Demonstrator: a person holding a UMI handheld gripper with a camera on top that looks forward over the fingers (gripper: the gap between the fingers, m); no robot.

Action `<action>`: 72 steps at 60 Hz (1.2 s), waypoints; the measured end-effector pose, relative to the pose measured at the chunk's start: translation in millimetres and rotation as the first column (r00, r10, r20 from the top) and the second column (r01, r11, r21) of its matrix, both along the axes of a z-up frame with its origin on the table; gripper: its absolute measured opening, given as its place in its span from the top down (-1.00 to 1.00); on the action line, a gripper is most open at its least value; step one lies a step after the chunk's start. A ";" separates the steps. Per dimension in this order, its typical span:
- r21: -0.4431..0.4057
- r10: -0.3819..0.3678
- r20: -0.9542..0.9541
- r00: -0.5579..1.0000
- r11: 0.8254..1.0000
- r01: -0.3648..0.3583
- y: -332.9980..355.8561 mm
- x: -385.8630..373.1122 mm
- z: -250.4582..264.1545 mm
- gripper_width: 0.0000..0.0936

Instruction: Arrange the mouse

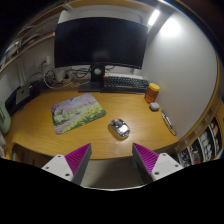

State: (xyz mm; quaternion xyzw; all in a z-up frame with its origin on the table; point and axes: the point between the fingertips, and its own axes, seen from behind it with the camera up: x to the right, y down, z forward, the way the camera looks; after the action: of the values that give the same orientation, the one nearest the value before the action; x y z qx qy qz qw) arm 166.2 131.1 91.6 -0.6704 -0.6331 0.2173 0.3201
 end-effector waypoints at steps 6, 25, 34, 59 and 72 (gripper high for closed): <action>0.012 0.031 -0.004 1.000 0.999 -0.031 21.5 -12.1 -14.6 -0.81; 0.002 0.078 -0.035 0.996 0.997 -0.078 58.2 -67.8 -62.9 -0.80; -0.012 0.083 -0.037 0.996 0.996 -0.084 68.2 -93.6 -84.0 -0.80; -0.034 0.073 -0.044 0.996 0.997 -0.075 85.8 -147.8 -104.2 -0.83; -0.029 0.082 -0.048 0.995 0.996 -0.083 85.8 -163.0 -105.1 -0.47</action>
State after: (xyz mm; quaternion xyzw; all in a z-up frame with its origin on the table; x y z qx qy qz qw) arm 3.2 216.9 -13.5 -0.6433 -0.6491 0.2558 0.3153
